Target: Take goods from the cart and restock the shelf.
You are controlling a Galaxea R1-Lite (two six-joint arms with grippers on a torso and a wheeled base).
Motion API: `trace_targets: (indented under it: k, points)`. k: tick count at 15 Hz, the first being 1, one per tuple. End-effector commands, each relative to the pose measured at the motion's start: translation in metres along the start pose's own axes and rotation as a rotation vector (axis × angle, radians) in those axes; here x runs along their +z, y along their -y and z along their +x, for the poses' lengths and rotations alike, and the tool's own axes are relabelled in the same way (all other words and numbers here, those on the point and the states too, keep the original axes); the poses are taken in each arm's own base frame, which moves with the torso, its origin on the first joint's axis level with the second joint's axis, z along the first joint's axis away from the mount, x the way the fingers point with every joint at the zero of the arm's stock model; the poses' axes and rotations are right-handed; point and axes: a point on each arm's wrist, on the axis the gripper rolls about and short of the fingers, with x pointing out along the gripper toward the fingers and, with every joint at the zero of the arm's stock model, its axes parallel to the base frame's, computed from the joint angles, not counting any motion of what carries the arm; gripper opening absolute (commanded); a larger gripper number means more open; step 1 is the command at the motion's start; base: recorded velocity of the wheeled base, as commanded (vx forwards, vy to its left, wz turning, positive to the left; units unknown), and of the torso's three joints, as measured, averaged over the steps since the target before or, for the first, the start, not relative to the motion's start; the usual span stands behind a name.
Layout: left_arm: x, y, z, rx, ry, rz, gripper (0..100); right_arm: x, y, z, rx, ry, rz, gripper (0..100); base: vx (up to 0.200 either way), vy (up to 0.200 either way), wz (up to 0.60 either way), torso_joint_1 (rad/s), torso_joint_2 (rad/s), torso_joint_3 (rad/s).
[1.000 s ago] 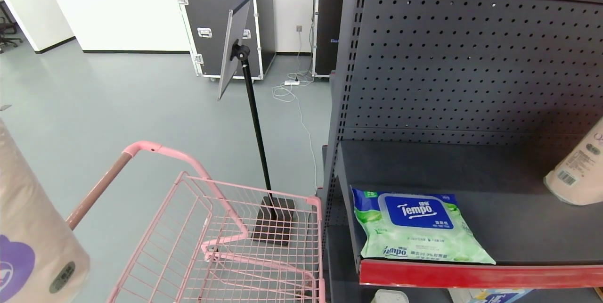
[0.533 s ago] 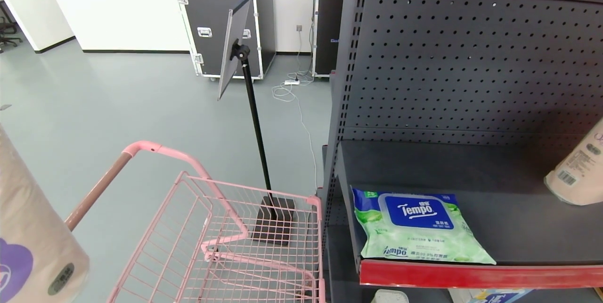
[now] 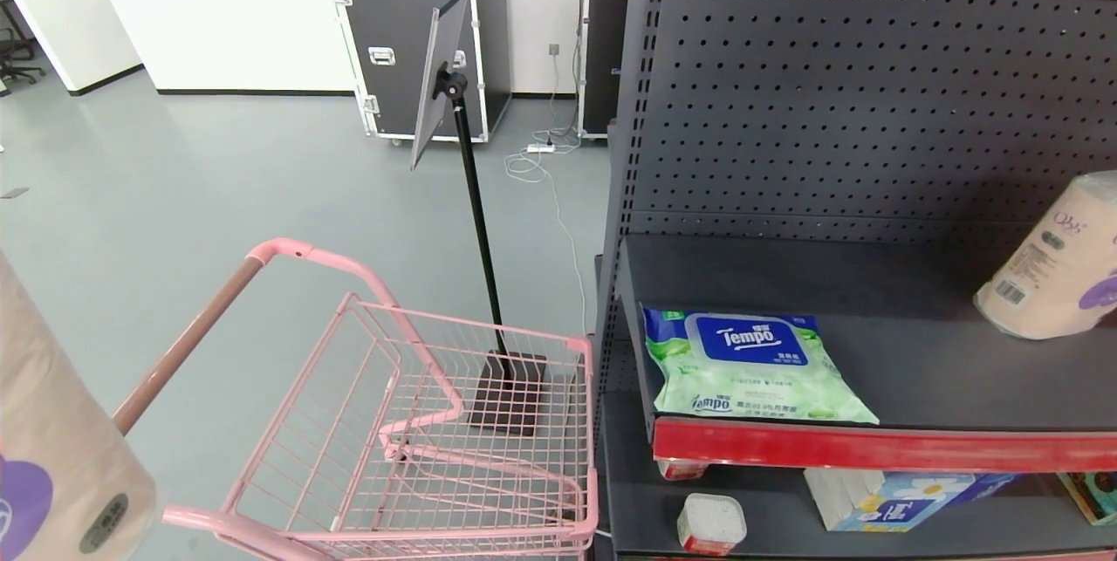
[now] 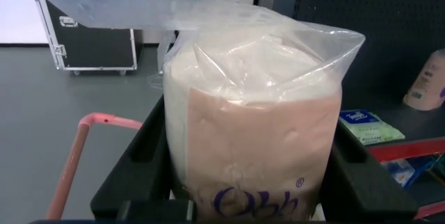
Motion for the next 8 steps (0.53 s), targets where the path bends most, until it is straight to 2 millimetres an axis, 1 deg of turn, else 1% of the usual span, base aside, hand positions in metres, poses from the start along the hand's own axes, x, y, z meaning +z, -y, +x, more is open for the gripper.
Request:
trace_targets:
  k: [1, 4, 8]
  points:
    - [-0.0009, 0.0001, -0.0023, -0.001, 0.008, 0.001, 0, 0.0, 0.0, 0.0, 0.002, 0.0, 0.001, 100, 0.0, 0.0, 0.0, 0.0, 0.0, 0.0]
    - [-0.0011, 0.0001, -0.003, -0.003, 0.011, 0.003, 0, 0.0, 0.0, 0.0, 0.002, 0.0, 0.001, 100, 0.0, 0.0, 0.0, 0.0, 0.0, 0.0]
    - [-0.001, 0.0001, -0.0033, -0.003, 0.013, 0.004, 0, 0.0, 0.0, 0.0, 0.002, 0.0, -0.001, 100, 0.0, -0.2, 0.0, -0.002, 0.0, -0.001]
